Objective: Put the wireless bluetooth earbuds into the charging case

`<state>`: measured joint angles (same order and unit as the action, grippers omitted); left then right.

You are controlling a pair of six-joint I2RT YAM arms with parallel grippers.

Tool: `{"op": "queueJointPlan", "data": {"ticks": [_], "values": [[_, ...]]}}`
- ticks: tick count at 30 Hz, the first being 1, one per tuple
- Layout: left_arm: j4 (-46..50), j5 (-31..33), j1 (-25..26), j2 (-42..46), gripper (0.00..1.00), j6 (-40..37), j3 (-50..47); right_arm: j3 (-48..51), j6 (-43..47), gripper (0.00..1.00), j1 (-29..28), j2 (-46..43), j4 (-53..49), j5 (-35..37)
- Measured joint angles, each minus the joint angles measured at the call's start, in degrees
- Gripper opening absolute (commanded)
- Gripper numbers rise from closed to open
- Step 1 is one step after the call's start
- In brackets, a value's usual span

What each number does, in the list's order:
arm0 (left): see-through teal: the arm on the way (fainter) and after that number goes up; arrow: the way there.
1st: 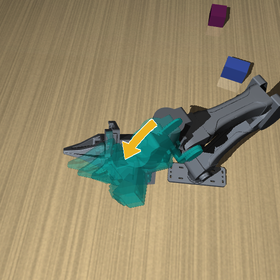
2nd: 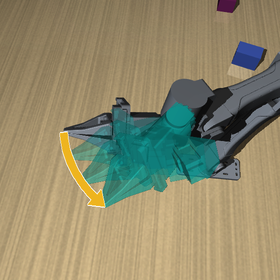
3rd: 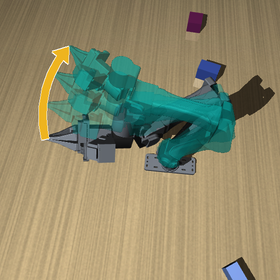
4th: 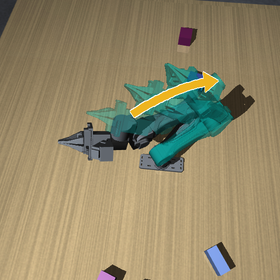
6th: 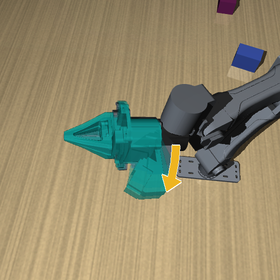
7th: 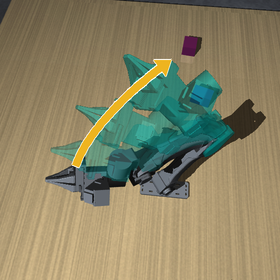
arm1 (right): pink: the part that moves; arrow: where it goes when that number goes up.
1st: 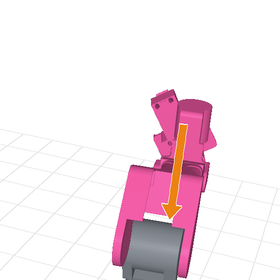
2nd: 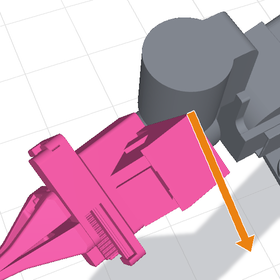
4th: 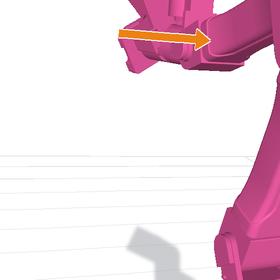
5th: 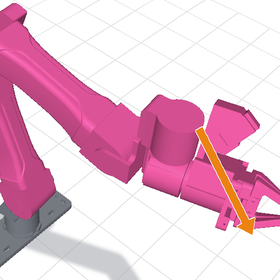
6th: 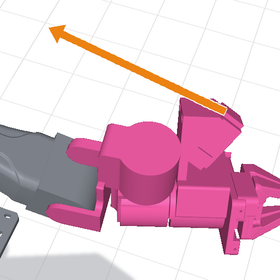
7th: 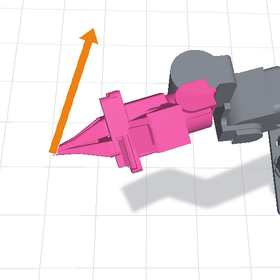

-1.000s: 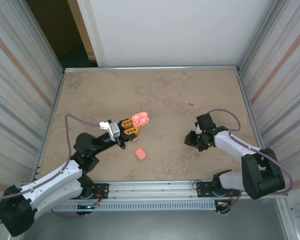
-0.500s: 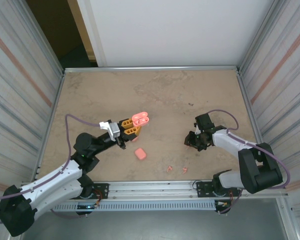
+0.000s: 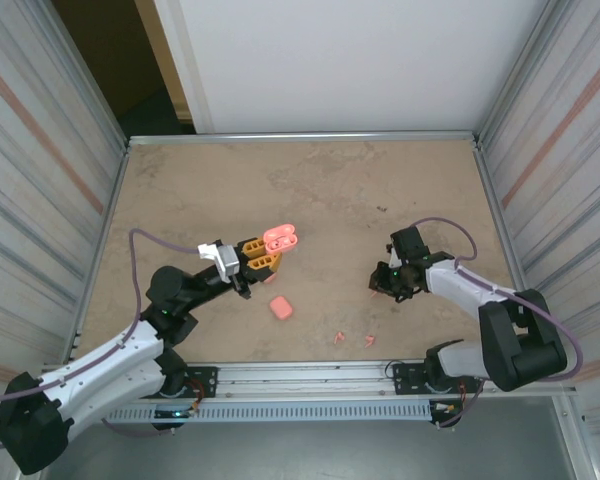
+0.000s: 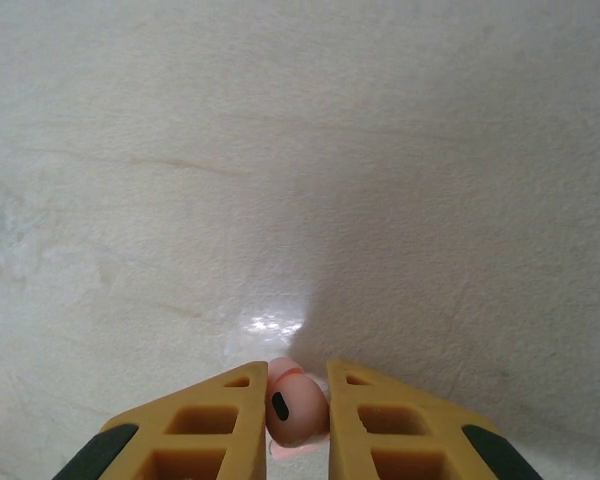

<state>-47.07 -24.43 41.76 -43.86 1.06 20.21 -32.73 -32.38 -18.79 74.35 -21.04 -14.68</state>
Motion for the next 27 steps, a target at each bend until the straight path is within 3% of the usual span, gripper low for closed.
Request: {"op": "queueJointPlan", "data": {"ticks": [7,15,27], "values": [[1.4,0.0,0.0,0.5,0.0,1.8,-1.5,-1.3,3.1,0.19,-4.3,-6.1,-0.5,0.5],[2.1,0.0,0.0,1.4,0.0,6.1,-6.6,-9.2,8.1,0.19,-12.4,-11.4,-0.9,3.1],[5.9,0.6,0.0,4.3,0.0,7.6,-7.9,-18.6,13.8,0.19,-22.7,-13.3,0.9,5.3]]}}
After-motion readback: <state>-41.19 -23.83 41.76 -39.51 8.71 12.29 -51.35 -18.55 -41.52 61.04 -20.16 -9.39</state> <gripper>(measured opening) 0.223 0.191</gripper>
